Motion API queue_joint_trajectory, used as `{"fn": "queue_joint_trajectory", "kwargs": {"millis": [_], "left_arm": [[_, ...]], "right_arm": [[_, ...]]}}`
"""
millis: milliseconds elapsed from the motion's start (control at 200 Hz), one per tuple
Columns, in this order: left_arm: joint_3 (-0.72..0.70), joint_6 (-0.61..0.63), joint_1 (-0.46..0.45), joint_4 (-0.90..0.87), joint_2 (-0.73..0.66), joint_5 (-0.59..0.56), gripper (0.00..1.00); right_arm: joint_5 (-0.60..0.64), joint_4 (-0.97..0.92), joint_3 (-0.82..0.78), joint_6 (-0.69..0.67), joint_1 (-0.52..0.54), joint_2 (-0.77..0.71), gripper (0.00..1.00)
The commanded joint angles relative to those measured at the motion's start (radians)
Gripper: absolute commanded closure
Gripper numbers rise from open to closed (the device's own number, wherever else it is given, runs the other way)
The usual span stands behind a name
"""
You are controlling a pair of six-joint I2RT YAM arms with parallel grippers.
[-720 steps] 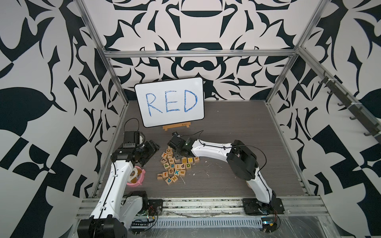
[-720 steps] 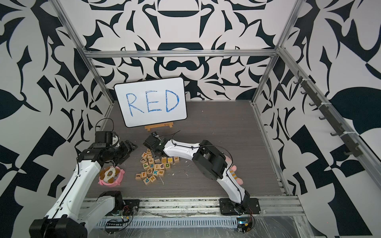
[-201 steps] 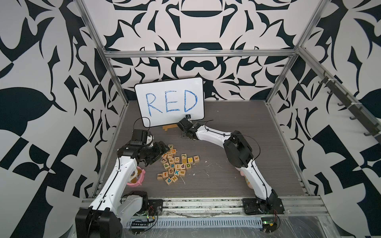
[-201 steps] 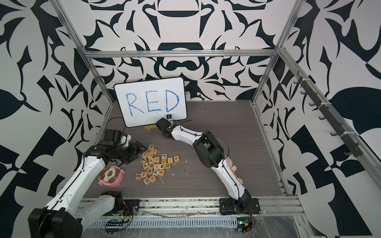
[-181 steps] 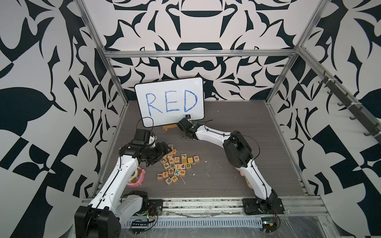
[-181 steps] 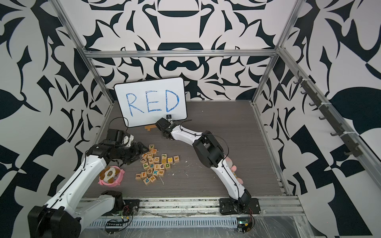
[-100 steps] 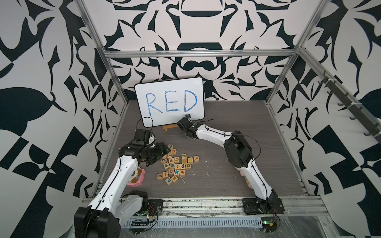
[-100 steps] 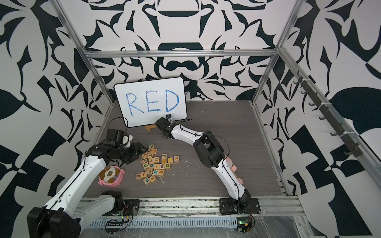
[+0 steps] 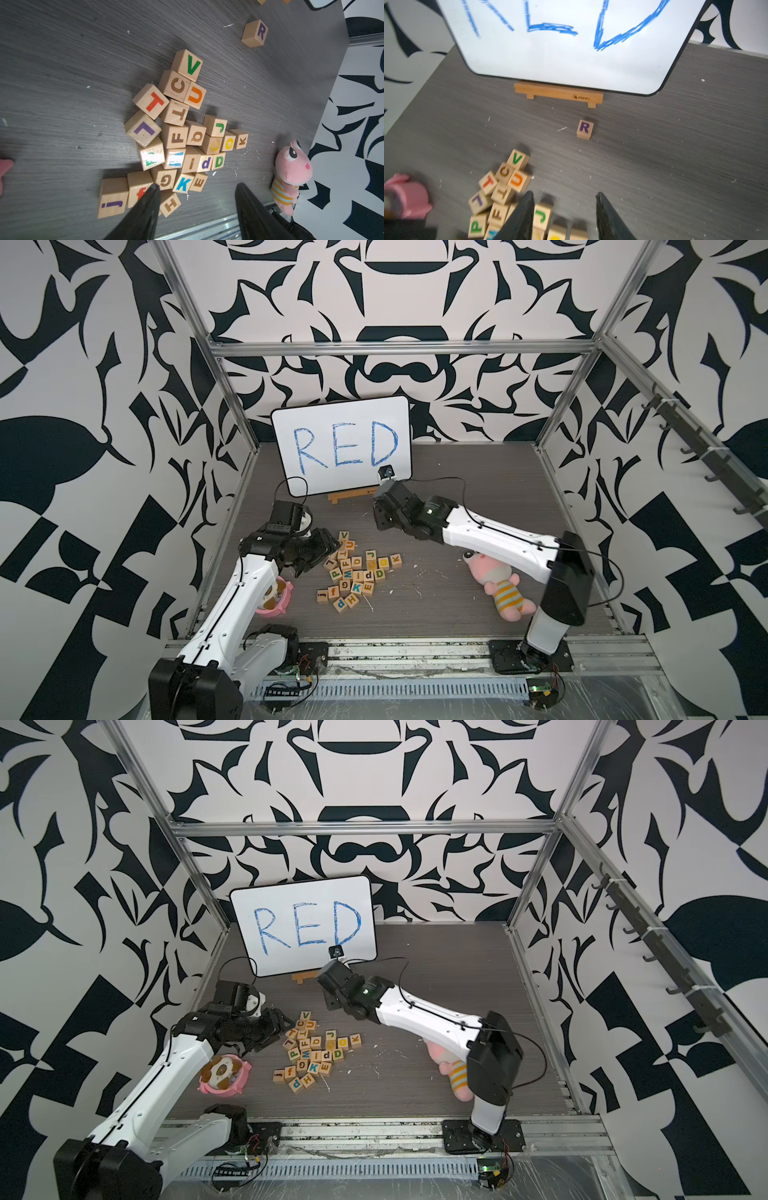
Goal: Assemble the uppercase word "red" with letter blocks
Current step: Pick up the letter block from the center of the board.
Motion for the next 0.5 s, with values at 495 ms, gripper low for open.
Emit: {"fn": "queue_joint_trajectory", "kwargs": {"millis": [495], "left_arm": [[0.014, -0.011, 0.0, -0.021, 0.008, -0.007, 0.39]], "right_arm": [[-0.085, 0.177, -0.406, -0.03, 0.28, -0.146, 0.44]]}}
